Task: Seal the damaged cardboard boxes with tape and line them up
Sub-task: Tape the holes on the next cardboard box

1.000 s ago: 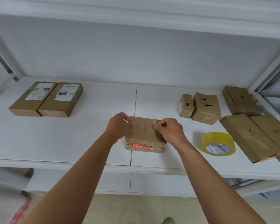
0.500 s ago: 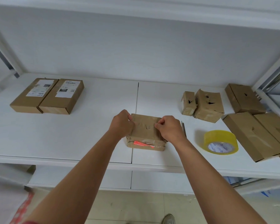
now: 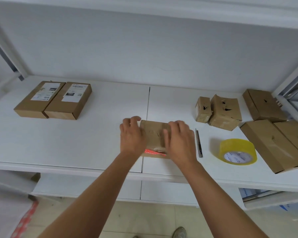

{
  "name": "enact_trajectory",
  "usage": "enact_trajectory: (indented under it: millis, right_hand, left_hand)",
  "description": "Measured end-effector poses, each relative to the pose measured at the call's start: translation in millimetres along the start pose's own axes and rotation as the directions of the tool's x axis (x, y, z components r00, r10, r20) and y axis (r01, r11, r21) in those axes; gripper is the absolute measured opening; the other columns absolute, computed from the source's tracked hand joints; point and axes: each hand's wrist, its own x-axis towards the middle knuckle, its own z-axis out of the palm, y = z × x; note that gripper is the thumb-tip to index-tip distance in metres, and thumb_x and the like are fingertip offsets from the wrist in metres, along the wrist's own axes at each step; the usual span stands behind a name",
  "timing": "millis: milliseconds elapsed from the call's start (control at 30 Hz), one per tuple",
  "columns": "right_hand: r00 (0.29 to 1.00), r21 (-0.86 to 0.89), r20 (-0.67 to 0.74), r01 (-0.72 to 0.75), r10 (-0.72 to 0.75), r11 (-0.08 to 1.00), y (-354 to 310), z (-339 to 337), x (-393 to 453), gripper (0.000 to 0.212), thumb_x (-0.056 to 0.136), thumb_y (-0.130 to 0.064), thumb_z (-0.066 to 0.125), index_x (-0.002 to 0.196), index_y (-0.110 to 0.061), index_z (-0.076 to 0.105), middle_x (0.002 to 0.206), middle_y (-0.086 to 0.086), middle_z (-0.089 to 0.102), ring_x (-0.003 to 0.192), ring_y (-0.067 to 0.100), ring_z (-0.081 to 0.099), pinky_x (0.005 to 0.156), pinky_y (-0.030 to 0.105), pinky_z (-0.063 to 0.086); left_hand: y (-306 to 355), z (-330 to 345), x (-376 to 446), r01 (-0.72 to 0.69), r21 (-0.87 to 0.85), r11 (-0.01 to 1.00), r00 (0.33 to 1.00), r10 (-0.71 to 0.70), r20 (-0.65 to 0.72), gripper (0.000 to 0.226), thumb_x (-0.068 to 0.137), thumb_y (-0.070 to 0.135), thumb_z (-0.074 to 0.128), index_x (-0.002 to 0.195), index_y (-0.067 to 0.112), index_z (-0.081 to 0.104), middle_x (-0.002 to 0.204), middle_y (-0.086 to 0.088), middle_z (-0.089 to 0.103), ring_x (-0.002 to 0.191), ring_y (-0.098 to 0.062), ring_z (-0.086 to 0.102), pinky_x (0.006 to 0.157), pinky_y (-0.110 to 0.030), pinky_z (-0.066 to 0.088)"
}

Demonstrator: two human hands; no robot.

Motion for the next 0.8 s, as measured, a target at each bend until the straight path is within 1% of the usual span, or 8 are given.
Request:
enact_trajectory:
  millis: [67, 133, 200, 300, 367, 467, 633, 800]
  right_hand:
    - [0.981, 0.023, 0.122, 0.149, -0.151, 0.989, -5, 5, -12, 0.042, 0.102, -0.028, 0.041, 0.136, -0.007, 0.053, 0.144, 0.011, 0.05, 0.137, 0.028, 0.042, 0.111, 0.042, 0.03]
    - [0.936, -0.011, 0.29, 0.212, -0.2, 0.977, -2, 11, -20, 0.052, 0.106, -0.033, 0.026, 0.153, -0.012, 0.033, 0.161, 0.003, 0.027, 0.151, 0.017, 0.014, 0.123, 0.041, 0.006]
    - [0.912, -0.009, 0.367, 0.2, -0.183, 0.98, 3, 13, -20, 0.056, 0.106, -0.038, 0.019, 0.157, -0.014, 0.022, 0.165, -0.001, 0.014, 0.152, 0.011, 0.001, 0.123, 0.039, -0.004]
    - [0.904, -0.014, 0.385, 0.207, -0.186, 0.978, 7, 14, -21, 0.065, 0.103, -0.046, 0.012, 0.157, -0.011, 0.015, 0.165, 0.001, 0.004, 0.152, 0.009, -0.004, 0.123, 0.037, -0.004]
    - [0.889, -0.035, 0.419, 0.218, -0.183, 0.975, 9, 13, -22, 0.078, 0.094, -0.056, 0.0, 0.158, -0.012, 0.012, 0.165, 0.0, 0.001, 0.151, 0.009, -0.006, 0.123, 0.038, -0.004]
    - [0.865, -0.053, 0.469, 0.231, -0.18, 0.971, 12, 14, -21, 0.085, 0.088, -0.061, -0.002, 0.158, -0.015, 0.007, 0.166, -0.002, -0.002, 0.151, 0.01, -0.008, 0.123, 0.039, -0.004]
    - [0.856, 0.001, 0.465, 0.255, -0.226, 0.967, 16, 15, -20, 0.076, 0.094, -0.058, 0.028, 0.159, -0.024, 0.005, 0.166, -0.006, -0.003, 0.152, 0.014, -0.008, 0.122, 0.038, -0.004]
    - [0.87, 0.008, 0.455, 0.211, -0.191, 0.978, 16, 17, -20, 0.089, 0.087, -0.065, 0.02, 0.158, -0.014, 0.004, 0.165, -0.003, -0.007, 0.151, 0.009, -0.009, 0.122, 0.034, -0.007]
  left_hand:
    - [1, 5, -15, -0.358, 0.137, 0.924, 0.932, 0.362, -0.001, 0.05, 0.087, 0.025, 0.034, 0.125, 0.005, 0.059, 0.129, -0.016, 0.056, 0.119, -0.033, 0.048, 0.097, -0.041, 0.041]
    - [-5, 8, -19, -0.492, 0.18, 0.852, 0.866, 0.459, 0.197, 0.057, 0.091, 0.029, 0.026, 0.137, 0.008, 0.054, 0.143, -0.01, 0.052, 0.135, -0.027, 0.044, 0.111, -0.04, 0.037]
    - [-16, 9, -16, -0.45, 0.254, 0.856, 0.875, 0.365, 0.318, 0.055, 0.103, 0.035, 0.021, 0.151, 0.015, 0.037, 0.158, -0.001, 0.034, 0.149, -0.015, 0.024, 0.121, -0.035, 0.021]
    - [-25, 7, -13, -0.452, 0.317, 0.834, 0.86, 0.313, 0.403, 0.065, 0.101, 0.049, 0.008, 0.156, 0.02, 0.023, 0.164, 0.007, 0.015, 0.151, -0.005, 0.004, 0.122, -0.03, 0.006]
    - [-26, 6, -13, -0.488, 0.34, 0.804, 0.84, 0.325, 0.435, 0.078, 0.093, 0.058, -0.001, 0.157, 0.018, 0.019, 0.165, 0.006, 0.01, 0.151, -0.006, -0.001, 0.121, -0.029, 0.001]
    - [-27, 5, -15, -0.51, 0.359, 0.782, 0.837, 0.354, 0.418, 0.075, 0.095, 0.056, 0.002, 0.157, 0.017, 0.02, 0.165, 0.003, 0.01, 0.152, -0.008, -0.001, 0.119, -0.027, -0.005]
    - [-32, 3, -25, -0.535, 0.339, 0.774, 0.837, 0.432, 0.335, 0.068, 0.101, 0.051, 0.011, 0.151, 0.012, 0.037, 0.159, -0.004, 0.031, 0.149, -0.011, 0.012, 0.122, -0.03, 0.007]
    - [-31, 5, -29, -0.479, 0.335, 0.812, 0.873, 0.4, 0.279, 0.07, 0.101, 0.051, 0.021, 0.149, 0.004, 0.038, 0.16, -0.009, 0.028, 0.151, -0.017, 0.016, 0.122, -0.037, 0.022]
